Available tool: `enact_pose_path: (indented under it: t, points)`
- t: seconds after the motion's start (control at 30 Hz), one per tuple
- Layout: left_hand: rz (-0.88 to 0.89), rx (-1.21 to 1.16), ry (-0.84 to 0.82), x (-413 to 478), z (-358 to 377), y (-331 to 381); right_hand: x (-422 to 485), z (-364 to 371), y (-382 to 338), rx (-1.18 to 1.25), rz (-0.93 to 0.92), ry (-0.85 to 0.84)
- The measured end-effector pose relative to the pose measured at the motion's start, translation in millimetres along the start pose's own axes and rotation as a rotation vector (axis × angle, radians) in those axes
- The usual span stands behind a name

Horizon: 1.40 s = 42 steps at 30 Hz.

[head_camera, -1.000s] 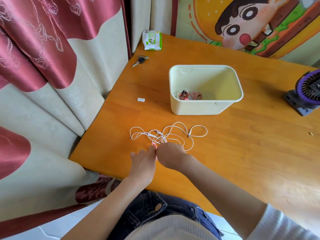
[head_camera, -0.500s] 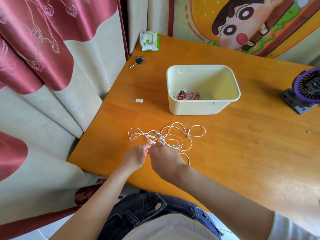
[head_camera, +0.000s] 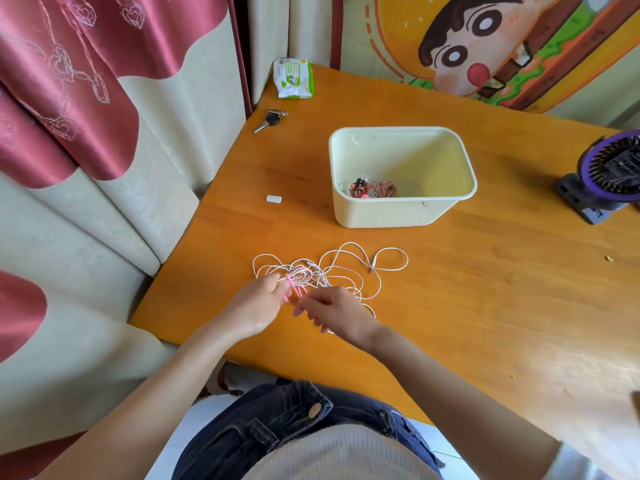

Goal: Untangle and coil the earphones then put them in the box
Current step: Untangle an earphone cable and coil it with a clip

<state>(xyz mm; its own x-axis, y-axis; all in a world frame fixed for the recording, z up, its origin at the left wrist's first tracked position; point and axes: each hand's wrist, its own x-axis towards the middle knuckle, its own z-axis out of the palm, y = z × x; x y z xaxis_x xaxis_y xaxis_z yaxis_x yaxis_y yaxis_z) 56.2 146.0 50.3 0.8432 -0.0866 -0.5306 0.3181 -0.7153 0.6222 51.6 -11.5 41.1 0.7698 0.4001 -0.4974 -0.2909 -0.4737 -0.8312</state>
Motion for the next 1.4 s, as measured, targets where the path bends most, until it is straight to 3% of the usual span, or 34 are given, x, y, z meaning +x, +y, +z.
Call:
enact_pose_path:
  t: [0.1, 0.2, 0.3, 0.43, 0.57, 0.7, 0.93, 1.07, 1.3, 1.4]
  points:
    - [0.014, -0.241, -0.144, -6.5, -5.4, 6.6, -3.2, 4.3, 2.6, 0.221, 0.010, -0.132]
    - [0.073, -0.204, -0.282, -13.8, -7.6, 5.8, -2.2, 0.5, 13.3, 0.229, -0.006, -0.207]
    - [0.130, 0.009, -0.389, -13.3, -9.2, -1.4, -2.9, -0.2, 21.0, 0.136, -0.012, -0.275]
    - [0.242, 0.377, -0.405, -13.7, -9.0, 8.2, 2.8, -6.3, 20.6, 0.003, 0.009, -0.322]
    - [0.364, 0.791, -0.466, -14.4, 1.8, 21.8, 17.5, -23.7, 13.9, -0.304, -0.039, -0.334]
    - [0.349, 0.921, -0.366, -9.6, 25.2, 18.9, 27.5, -32.3, -7.6, -0.648, -0.189, -0.258]
    - [0.068, 0.652, -0.206, 13.0, 19.5, -0.3, 20.4, -12.3, -18.8, -0.812, -0.332, 0.007]
    - [0.003, 0.520, -0.120, 20.3, 23.8, -10.3, 13.9, -2.7, -10.1, -0.682, -0.341, 0.123]
    - [-0.112, -0.329, -0.202, 18.2, 26.8, -8.7, -2.4, -1.2, 11.7, -0.431, -0.361, 0.210]
    - [-0.088, -0.499, -0.258, 13.8, 25.0, -8.5, -3.4, -4.6, 15.8, -0.332, -0.296, 0.283]
